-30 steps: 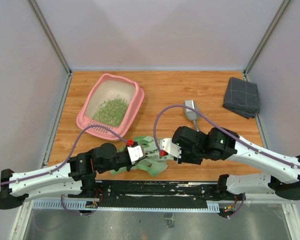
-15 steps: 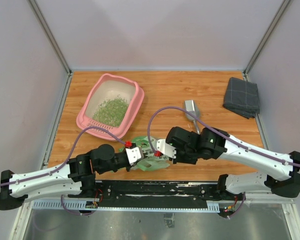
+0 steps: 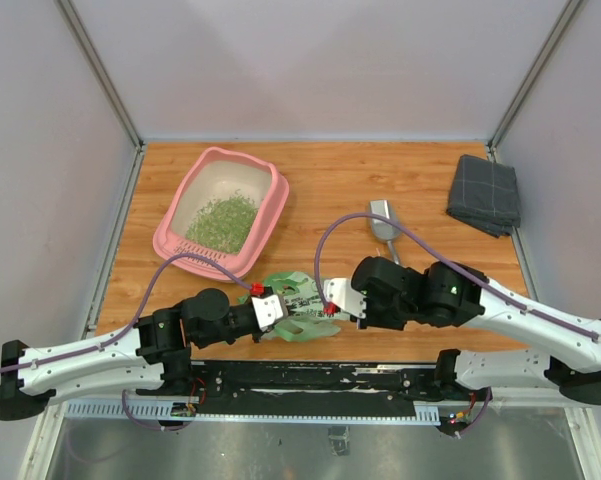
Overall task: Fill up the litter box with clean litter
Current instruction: Clamp the cat litter bag at the center of the board.
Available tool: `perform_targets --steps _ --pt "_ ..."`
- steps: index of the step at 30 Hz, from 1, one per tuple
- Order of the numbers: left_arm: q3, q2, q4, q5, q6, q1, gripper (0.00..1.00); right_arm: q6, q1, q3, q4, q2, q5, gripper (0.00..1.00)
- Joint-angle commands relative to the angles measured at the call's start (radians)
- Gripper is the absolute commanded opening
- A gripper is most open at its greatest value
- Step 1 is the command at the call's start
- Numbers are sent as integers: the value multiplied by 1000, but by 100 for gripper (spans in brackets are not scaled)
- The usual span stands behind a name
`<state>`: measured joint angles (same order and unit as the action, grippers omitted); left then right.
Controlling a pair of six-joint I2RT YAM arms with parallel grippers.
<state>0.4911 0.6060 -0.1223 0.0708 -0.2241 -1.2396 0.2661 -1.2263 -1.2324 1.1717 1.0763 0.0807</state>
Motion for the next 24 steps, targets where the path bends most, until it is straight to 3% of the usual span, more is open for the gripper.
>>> perform_targets --steps 1,12,24 --pt "35 -26 159 22 3 -5 0 6 -38 44 -36 -13 80 1" --pt "59 -43 201 15 65 -4 0 -41 -145 71 -95 -29 248 1" --pt "35 -55 215 26 42 -5 0 -64 -172 53 -112 -40 194 1"
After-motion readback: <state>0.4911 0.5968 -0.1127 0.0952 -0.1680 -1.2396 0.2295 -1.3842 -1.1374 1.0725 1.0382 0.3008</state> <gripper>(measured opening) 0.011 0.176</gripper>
